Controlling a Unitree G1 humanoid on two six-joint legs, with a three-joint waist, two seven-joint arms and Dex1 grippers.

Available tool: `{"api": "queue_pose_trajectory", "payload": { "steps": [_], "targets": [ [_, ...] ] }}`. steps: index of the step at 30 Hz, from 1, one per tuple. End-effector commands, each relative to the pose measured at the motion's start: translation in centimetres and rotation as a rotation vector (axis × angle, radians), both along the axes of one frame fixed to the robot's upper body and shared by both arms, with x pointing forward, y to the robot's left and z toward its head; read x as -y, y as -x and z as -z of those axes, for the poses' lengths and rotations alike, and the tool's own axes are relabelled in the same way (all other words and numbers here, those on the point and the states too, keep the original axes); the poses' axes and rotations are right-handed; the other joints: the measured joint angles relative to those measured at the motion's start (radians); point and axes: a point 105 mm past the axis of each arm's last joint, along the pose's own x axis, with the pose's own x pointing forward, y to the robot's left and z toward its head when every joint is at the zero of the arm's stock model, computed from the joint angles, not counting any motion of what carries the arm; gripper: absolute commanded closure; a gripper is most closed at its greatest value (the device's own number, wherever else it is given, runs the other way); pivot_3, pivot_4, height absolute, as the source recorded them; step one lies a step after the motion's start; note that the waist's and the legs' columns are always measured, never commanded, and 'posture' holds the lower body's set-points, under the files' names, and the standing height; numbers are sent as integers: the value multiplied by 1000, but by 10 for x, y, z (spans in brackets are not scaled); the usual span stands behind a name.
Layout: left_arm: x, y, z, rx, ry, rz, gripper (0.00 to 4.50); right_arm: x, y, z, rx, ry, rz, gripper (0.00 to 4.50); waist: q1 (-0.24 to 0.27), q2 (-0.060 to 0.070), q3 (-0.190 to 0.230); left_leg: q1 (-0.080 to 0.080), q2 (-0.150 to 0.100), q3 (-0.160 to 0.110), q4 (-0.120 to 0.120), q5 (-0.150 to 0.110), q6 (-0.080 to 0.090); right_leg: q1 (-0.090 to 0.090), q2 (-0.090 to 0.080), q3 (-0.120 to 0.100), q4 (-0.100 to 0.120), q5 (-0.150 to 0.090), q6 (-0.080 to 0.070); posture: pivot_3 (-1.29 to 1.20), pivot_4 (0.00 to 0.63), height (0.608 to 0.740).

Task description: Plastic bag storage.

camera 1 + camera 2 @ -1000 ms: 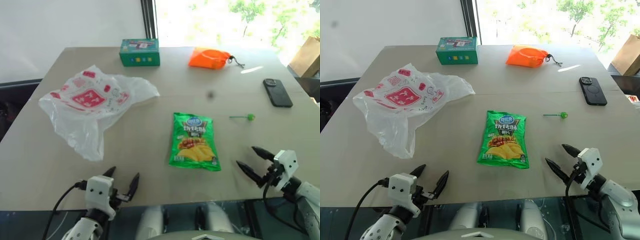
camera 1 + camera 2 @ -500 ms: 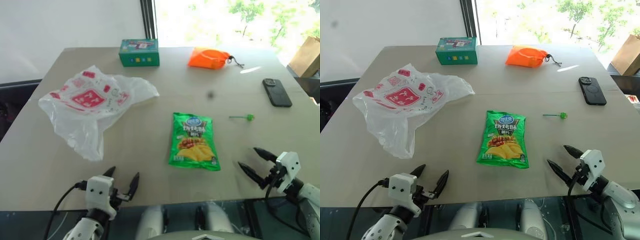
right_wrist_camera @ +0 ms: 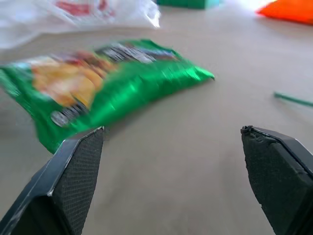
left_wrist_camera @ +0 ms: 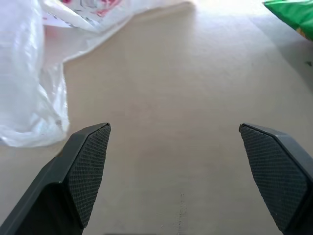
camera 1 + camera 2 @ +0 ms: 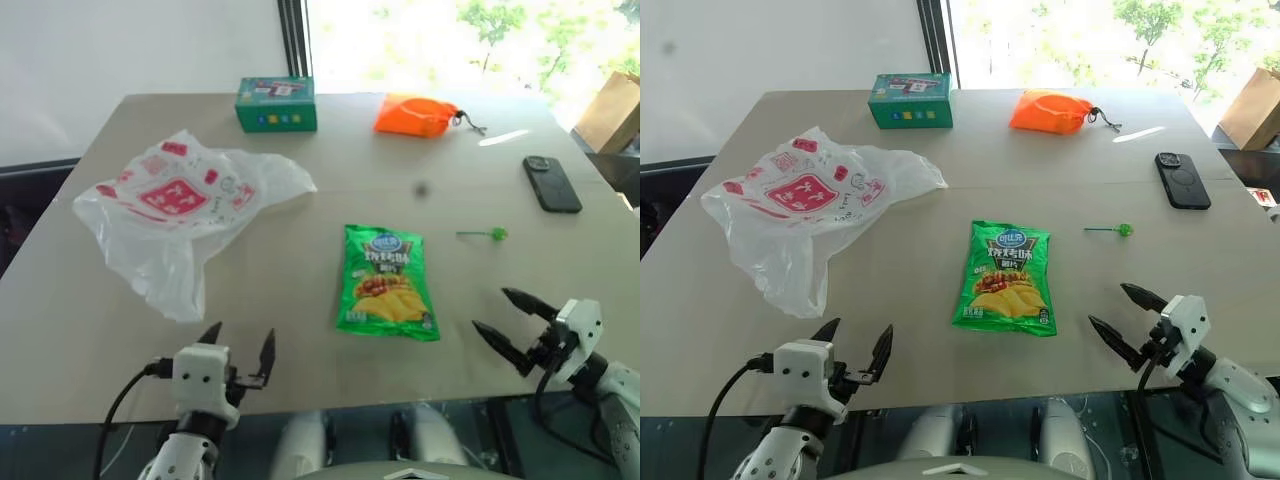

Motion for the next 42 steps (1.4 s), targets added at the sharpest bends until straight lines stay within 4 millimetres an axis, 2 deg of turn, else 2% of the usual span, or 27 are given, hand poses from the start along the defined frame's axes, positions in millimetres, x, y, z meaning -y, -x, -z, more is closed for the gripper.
{"api": "queue_pose_trajectory", "payload": {
  "steps": [1,5,8,11,13,16,18,24,27,28,30,35,39,42],
  "targets": [
    [-6,5,-35,130,-95,-105,36,-35,23,-25,25,-38,-231,0,1,-3,2,0,0,-1,0,0,0,0,0,-1,0,0,0,0,150,740],
    [-19,11,-48,171,-109,-247,36,-59,27,-42,70,-43,-339,0,1,-6,4,-1,0,-1,1,0,0,0,0,-1,0,0,0,0,150,740],
    [-43,9,-50,192,-165,-375,36,-71,23,-53,103,-58,-377,0,1,-8,5,-1,-1,-1,1,0,0,0,0,-1,0,0,0,0,150,740],
    [-55,-2,-24,110,-109,-415,36,-77,15,-54,113,-67,-393,0,2,-8,5,-1,-1,-2,2,0,0,0,0,-2,1,0,0,0,150,740],
    [-61,-11,-14,88,-89,-441,36,-78,12,-55,118,-75,-392,0,3,-8,5,-1,-1,-2,2,0,0,0,0,-4,1,2,3,0,150,740],
    [-55,-28,-5,67,-73,-359,36,-81,12,-57,131,-67,-406,0,2,-10,6,-2,-1,-3,3,0,0,0,0,-8,1,2,3,0,150,740],
    [-59,-35,0,50,-79,-343,36,-82,12,-58,138,-63,-411,0,1,-10,6,-2,-1,-3,3,0,0,1,-1,-8,2,2,3,0,150,740],
    [-69,-44,-7,100,-98,-294,36,-82,10,-59,151,-53,-399,0,0,-10,6,-1,-1,-3,3,0,0,1,-1,-9,3,2,3,0,150,740],
    [-71,-47,-12,136,-94,-283,830,-84,11,-58,153,-55,-393,0,1,-10,6,-1,-1,-3,3,0,0,1,-2,-9,3,2,3,0,150,740],
    [-71,-48,-13,145,-93,-279,1224,-84,11,-58,154,-55,-389,0,1,-10,6,-1,-1,-3,3,0,0,1,-2,-9,3,2,3,0,150,740],
    [-70,-49,-16,154,-87,-276,2027,-84,10,-57,154,-55,-379,0,1,-10,6,-1,-1,-3,3,0,0,1,-2,-9,3,2,3,0,150,740],
    [-69,-52,-24,182,-85,-273,4410,-78,0,-50,134,-38,-298,0,1,-10,6,-1,-1,-3,3,0,-1,1,-2,-9,3,2,3,0,150,740],
    [-68,-57,-27,193,-87,-265,4410,-63,-26,-38,-42,-110,-99,0,1,-10,6,0,-1,-3,4,1,-1,1,-2,-9,4,2,3,0,150,740],
    [-68,-58,-29,198,-87,-261,4410,-58,-37,-29,-217,-187,-36,0,1,-10,6,0,-1,-3,4,1,-2,1,-2,-9,5,2,3,0,150,740]
  ]
}}
